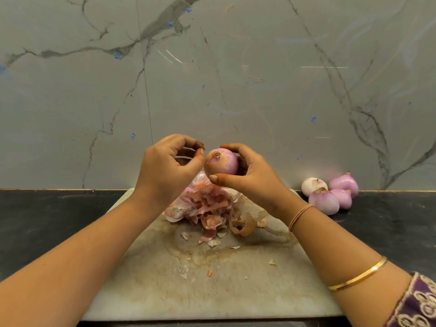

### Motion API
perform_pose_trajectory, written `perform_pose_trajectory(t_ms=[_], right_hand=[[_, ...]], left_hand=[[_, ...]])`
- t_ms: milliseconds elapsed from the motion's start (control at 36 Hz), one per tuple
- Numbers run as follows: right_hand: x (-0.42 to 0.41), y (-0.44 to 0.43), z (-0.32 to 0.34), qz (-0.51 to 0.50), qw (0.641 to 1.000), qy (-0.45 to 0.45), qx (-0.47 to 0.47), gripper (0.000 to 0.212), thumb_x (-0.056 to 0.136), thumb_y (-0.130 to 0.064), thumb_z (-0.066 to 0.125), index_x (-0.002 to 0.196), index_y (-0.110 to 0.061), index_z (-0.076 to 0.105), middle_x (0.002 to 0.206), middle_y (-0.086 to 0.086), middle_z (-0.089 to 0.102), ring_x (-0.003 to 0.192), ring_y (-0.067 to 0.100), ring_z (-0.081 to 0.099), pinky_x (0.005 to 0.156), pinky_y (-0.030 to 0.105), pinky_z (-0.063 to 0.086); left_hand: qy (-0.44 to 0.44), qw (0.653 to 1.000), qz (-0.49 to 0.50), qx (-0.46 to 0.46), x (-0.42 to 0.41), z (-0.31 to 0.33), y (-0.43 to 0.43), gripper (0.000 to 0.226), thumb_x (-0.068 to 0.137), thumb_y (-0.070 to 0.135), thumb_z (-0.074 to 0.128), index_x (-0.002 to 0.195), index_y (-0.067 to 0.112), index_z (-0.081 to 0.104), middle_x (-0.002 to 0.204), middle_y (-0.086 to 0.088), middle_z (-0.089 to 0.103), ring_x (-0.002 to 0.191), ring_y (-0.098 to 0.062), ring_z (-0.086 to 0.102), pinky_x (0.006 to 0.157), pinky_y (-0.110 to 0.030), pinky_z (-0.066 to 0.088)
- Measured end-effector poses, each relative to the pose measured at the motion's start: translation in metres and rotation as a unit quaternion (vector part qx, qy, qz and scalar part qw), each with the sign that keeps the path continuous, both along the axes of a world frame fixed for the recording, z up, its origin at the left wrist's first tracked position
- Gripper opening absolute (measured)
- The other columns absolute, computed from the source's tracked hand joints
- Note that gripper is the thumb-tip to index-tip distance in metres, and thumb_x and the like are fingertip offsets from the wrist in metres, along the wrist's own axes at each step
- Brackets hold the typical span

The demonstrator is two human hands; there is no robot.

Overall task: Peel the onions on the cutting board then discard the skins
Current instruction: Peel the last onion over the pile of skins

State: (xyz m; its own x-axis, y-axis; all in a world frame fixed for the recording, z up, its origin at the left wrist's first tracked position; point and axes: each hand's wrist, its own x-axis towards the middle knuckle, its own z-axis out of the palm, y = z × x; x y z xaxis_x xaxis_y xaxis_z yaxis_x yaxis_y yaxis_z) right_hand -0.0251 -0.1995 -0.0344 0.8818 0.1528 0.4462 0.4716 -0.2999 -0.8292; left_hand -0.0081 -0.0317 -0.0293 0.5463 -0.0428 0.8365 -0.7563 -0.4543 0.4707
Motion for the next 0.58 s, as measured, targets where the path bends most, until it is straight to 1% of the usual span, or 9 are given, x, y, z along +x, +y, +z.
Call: perform_pose_trajectory(t_ms=[83, 139, 222, 306, 389, 444, 500, 583], right_hand=[[0.0003, -0.0012, -0.0003, -0.015, 1.0, -0.024, -0.013, 0.056, 0.075, -0.018, 0.082, 0.121, -0.022, 0.051, 0.115, 0.001, 0.059, 0.1, 0.019, 0.064, 0.085, 0.033, 0.058], [0.0002, -0.0013, -0.0006, -0.03, 0.997, -0.049, -0.049, 0.058, 0.075, -0.021, 0.082, 0.122, -0.02, 0.049, 0.115, 0.0, 0.059, 0.099, 0.019, 0.063, 0.084, 0.031, 0.058], [0.0001, -0.0019, -0.0009, -0.041, 0.994, -0.068, -0.071, 0.059, 0.075, -0.024, 0.082, 0.123, -0.02, 0.048, 0.115, 0.0, 0.058, 0.098, 0.017, 0.063, 0.083, 0.025, 0.057], [0.0001, -0.0027, -0.001, -0.04, 0.993, -0.077, -0.078, 0.058, 0.074, -0.025, 0.083, 0.121, -0.022, 0.048, 0.111, -0.004, 0.057, 0.096, 0.015, 0.062, 0.081, 0.021, 0.056], [0.0012, -0.003, -0.0023, -0.038, 0.993, -0.08, -0.083, 0.059, 0.074, -0.024, 0.083, 0.123, -0.019, 0.05, 0.113, -0.002, 0.058, 0.098, 0.016, 0.062, 0.083, 0.023, 0.057], [0.0018, -0.003, -0.0028, -0.04, 0.992, -0.083, -0.086, 0.06, 0.073, -0.025, 0.083, 0.124, -0.019, 0.051, 0.114, -0.001, 0.058, 0.099, 0.017, 0.062, 0.083, 0.024, 0.057], [0.0016, -0.0028, -0.0027, -0.041, 0.992, -0.086, -0.088, 0.06, 0.074, -0.025, 0.083, 0.124, -0.019, 0.051, 0.114, -0.002, 0.058, 0.099, 0.017, 0.062, 0.084, 0.024, 0.057], [0.0012, -0.0029, -0.0024, -0.04, 0.991, -0.091, -0.092, 0.059, 0.074, -0.024, 0.083, 0.123, -0.021, 0.051, 0.113, -0.003, 0.058, 0.098, 0.015, 0.062, 0.083, 0.021, 0.056]], left_hand=[[-0.014, 0.998, -0.016, 0.051, -0.0021, -0.0011, -0.0022, 0.018, 0.077, 0.022, 0.065, 0.089, 0.012, 0.073, 0.085, 0.005, 0.067, 0.078, -0.007, 0.066, 0.07, -0.018, 0.055], [-0.023, 0.997, -0.015, 0.069, -0.0021, -0.0019, -0.0028, 0.02, 0.077, 0.021, 0.065, 0.09, 0.01, 0.075, 0.086, 0.003, 0.069, 0.078, -0.008, 0.066, 0.072, -0.021, 0.056], [-0.033, 0.996, -0.013, 0.077, -0.0009, -0.0026, -0.0031, 0.019, 0.077, 0.018, 0.066, 0.09, 0.008, 0.075, 0.085, 0.003, 0.068, 0.077, -0.008, 0.066, 0.072, -0.018, 0.055], [-0.022, 0.997, -0.009, 0.07, -0.0001, -0.0027, -0.0033, 0.017, 0.076, 0.017, 0.066, 0.088, 0.009, 0.075, 0.083, 0.004, 0.068, 0.077, -0.007, 0.064, 0.071, -0.015, 0.054], [-0.015, 0.997, -0.003, 0.069, 0.0013, -0.0039, -0.0031, 0.009, 0.078, 0.008, 0.072, 0.086, 0.01, 0.075, 0.081, 0.004, 0.068, 0.074, -0.007, 0.064, 0.07, -0.017, 0.054], [-0.01, 0.997, 0.0, 0.071, 0.0021, -0.0042, -0.0026, 0.01, 0.078, 0.004, 0.073, 0.085, 0.011, 0.074, 0.08, 0.004, 0.068, 0.075, -0.007, 0.063, 0.069, -0.015, 0.053], [-0.009, 0.998, -0.001, 0.069, 0.0021, -0.0038, -0.0024, 0.008, 0.078, 0.006, 0.073, 0.082, 0.013, 0.073, 0.079, 0.004, 0.067, 0.077, -0.007, 0.062, 0.066, -0.012, 0.051], [-0.015, 0.997, 0.0, 0.071, 0.0015, -0.0028, -0.003, 0.003, 0.076, 0.014, 0.069, 0.078, 0.014, 0.071, 0.075, 0.006, 0.064, 0.074, -0.007, 0.06, 0.062, -0.015, 0.05]])
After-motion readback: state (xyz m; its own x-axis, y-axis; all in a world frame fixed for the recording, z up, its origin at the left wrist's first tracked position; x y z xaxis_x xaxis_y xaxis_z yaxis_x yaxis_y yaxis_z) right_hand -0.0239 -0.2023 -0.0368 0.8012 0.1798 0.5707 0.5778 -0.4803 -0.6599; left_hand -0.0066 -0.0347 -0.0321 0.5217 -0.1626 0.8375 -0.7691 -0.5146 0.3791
